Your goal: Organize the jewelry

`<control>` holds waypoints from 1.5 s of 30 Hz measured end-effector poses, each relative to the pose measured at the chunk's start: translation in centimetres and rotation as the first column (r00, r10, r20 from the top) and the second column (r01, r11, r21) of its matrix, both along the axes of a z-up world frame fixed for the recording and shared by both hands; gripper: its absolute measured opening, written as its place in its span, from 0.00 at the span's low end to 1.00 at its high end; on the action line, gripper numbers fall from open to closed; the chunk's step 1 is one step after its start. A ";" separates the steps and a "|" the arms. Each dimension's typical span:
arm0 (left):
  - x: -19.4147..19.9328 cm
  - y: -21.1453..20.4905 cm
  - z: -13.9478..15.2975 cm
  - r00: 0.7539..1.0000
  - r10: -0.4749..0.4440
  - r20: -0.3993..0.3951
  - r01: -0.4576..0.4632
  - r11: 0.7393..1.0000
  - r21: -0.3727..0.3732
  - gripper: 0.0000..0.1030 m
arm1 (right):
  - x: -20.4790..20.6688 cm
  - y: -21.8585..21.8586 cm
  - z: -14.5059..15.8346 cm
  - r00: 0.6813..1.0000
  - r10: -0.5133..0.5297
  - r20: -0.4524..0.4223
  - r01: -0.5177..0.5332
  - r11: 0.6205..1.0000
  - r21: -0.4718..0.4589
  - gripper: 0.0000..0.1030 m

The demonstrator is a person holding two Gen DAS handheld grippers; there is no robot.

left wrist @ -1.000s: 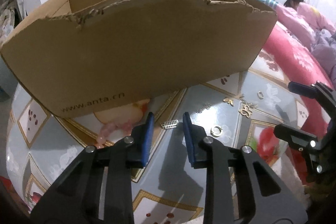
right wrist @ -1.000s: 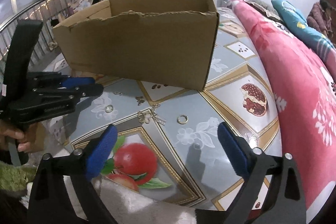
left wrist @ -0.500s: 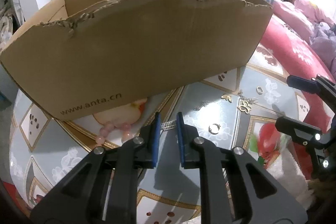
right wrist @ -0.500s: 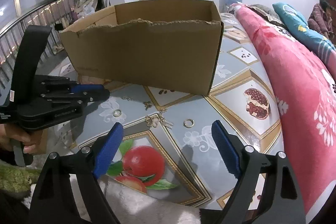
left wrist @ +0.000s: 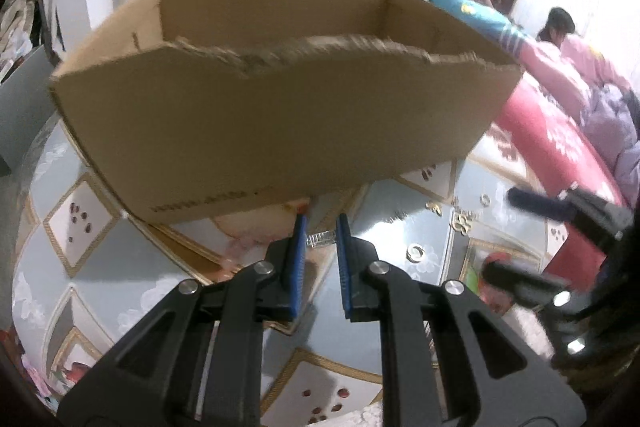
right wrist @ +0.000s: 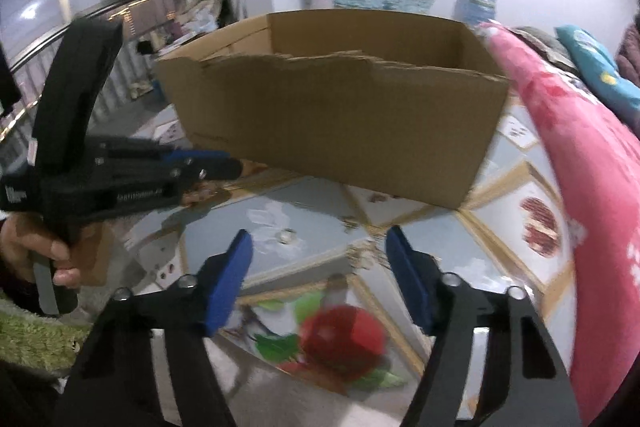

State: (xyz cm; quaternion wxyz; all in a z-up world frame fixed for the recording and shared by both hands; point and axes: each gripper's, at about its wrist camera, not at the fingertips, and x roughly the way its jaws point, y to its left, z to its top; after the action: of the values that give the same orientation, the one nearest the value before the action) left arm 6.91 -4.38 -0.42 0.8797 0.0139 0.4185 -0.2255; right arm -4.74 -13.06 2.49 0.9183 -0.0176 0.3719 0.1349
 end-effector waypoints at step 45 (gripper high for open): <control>-1.9 2.6 3.5 0.998 -0.009 0.063 0.014 0.997 -0.081 0.13 | 1.5 1.8 0.4 1.000 0.026 0.011 -0.026 1.000 -0.006 0.10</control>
State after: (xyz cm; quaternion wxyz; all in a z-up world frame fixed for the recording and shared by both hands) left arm 5.01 -1.80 3.11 0.8908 -0.0126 0.3812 -0.2468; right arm -3.27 -11.30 2.84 0.9184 -0.0259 0.3670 0.1454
